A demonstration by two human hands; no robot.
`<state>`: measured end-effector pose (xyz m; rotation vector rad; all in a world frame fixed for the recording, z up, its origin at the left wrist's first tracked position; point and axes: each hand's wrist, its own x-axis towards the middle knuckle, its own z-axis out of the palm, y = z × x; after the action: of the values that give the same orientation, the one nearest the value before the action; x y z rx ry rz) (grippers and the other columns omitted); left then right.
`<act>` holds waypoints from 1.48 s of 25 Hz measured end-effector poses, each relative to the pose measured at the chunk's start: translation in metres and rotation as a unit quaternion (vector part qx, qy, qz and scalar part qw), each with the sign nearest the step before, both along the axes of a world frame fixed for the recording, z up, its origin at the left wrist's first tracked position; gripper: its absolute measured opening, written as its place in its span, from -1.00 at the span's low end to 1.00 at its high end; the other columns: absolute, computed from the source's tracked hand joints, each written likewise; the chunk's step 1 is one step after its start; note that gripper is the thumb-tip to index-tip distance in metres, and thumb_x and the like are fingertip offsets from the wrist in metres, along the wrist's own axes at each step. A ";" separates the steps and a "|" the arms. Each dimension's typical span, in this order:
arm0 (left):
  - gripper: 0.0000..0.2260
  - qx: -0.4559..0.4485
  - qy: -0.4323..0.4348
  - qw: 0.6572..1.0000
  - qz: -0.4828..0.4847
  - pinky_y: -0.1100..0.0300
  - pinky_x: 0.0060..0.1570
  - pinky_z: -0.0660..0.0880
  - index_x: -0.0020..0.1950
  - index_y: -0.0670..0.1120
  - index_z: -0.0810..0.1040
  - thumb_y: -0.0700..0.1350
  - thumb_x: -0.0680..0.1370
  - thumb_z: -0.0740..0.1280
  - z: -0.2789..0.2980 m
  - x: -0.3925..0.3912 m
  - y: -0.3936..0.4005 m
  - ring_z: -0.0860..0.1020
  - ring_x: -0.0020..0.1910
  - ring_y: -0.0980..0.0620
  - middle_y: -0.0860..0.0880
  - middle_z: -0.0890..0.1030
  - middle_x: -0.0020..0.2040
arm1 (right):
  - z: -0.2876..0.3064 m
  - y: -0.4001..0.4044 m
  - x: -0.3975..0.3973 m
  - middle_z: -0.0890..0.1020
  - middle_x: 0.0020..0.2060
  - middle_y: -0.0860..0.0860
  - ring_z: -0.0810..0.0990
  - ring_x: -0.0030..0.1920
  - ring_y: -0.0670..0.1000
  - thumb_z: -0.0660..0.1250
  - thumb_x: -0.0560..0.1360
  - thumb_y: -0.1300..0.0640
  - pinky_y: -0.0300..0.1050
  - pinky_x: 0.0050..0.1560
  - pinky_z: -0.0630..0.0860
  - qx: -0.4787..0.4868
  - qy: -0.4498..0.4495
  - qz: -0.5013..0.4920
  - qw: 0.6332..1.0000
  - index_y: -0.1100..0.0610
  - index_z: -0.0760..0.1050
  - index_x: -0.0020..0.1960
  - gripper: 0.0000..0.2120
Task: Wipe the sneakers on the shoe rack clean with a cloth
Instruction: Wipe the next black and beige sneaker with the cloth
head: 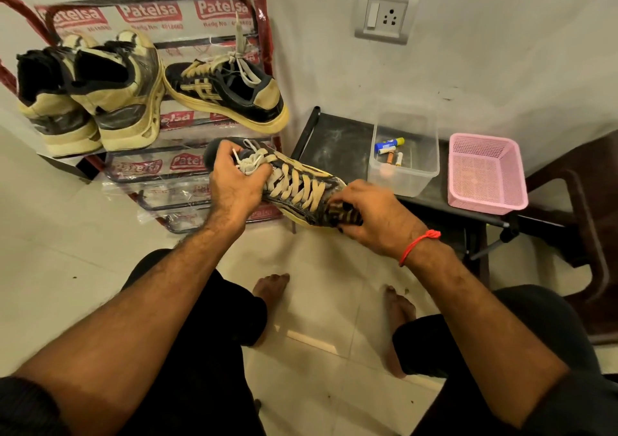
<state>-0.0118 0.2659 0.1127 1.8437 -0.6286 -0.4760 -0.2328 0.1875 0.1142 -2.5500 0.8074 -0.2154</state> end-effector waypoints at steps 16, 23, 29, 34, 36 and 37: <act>-0.69 -0.083 -0.166 0.982 -0.040 0.34 -0.36 0.50 0.01 -0.03 0.34 -0.14 0.47 0.47 0.015 -0.007 0.003 0.54 -0.27 0.22 0.12 0.55 -0.20 | 0.001 0.004 0.003 0.60 0.10 0.07 0.53 0.15 0.03 0.49 0.44 0.21 -0.10 0.22 0.51 -0.059 -0.115 -0.040 0.991 0.14 0.59 0.21 -0.66; -0.71 -0.072 -0.187 0.979 -0.041 0.13 -0.31 0.58 -0.01 -0.03 0.35 -0.12 0.47 0.46 0.014 -0.010 0.005 0.58 -0.25 0.12 0.08 0.56 -0.21 | 0.002 0.005 0.008 0.53 0.10 0.07 0.51 0.11 0.04 0.45 0.46 0.17 -0.05 0.15 0.53 -0.035 -0.057 -0.027 0.997 0.13 0.58 0.24 -0.65; -0.71 -0.093 -0.190 0.976 -0.056 0.23 -0.37 0.50 -0.04 -0.03 0.33 -0.13 0.45 0.45 0.013 -0.010 0.000 0.51 -0.34 0.20 0.09 0.53 -0.26 | 0.012 -0.019 -0.004 0.51 0.05 0.08 0.48 0.08 0.05 0.43 0.49 0.12 0.00 0.13 0.53 -0.071 -0.090 -0.133 0.984 0.12 0.58 0.25 -0.67; -0.71 -0.088 -0.185 0.979 -0.016 0.35 -0.37 0.49 -0.01 -0.05 0.34 -0.15 0.48 0.46 0.008 -0.008 0.003 0.53 -0.32 0.31 0.14 0.53 -0.24 | -0.007 0.028 0.015 0.53 0.12 0.03 0.52 0.15 0.05 0.34 0.50 -0.06 -0.05 0.12 0.54 0.020 0.129 0.087 0.988 0.03 0.59 0.20 -0.68; -0.71 -0.100 -0.143 0.984 0.026 0.38 -0.34 0.47 0.01 -0.07 0.34 -0.18 0.47 0.45 0.013 -0.002 0.000 0.50 -0.32 0.39 0.15 0.51 -0.21 | -0.008 0.032 0.014 0.58 0.08 0.00 0.55 0.12 0.05 0.39 0.48 -0.01 -0.03 0.13 0.55 0.063 0.203 0.159 0.964 0.00 0.60 0.17 -0.73; -0.71 -0.099 -0.135 0.985 0.031 0.38 -0.33 0.47 0.01 -0.07 0.34 -0.17 0.47 0.45 0.014 0.002 0.000 0.50 -0.32 0.40 0.15 0.51 -0.20 | -0.004 0.027 0.010 0.60 0.07 -0.03 0.57 0.11 0.00 0.41 0.48 0.03 -0.07 0.14 0.56 0.093 0.181 0.154 0.967 -0.01 0.61 0.17 -0.74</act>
<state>-0.0097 0.2657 0.1267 1.7450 -0.7685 -0.1157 -0.2230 0.2146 0.1103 -2.5203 0.5114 0.4171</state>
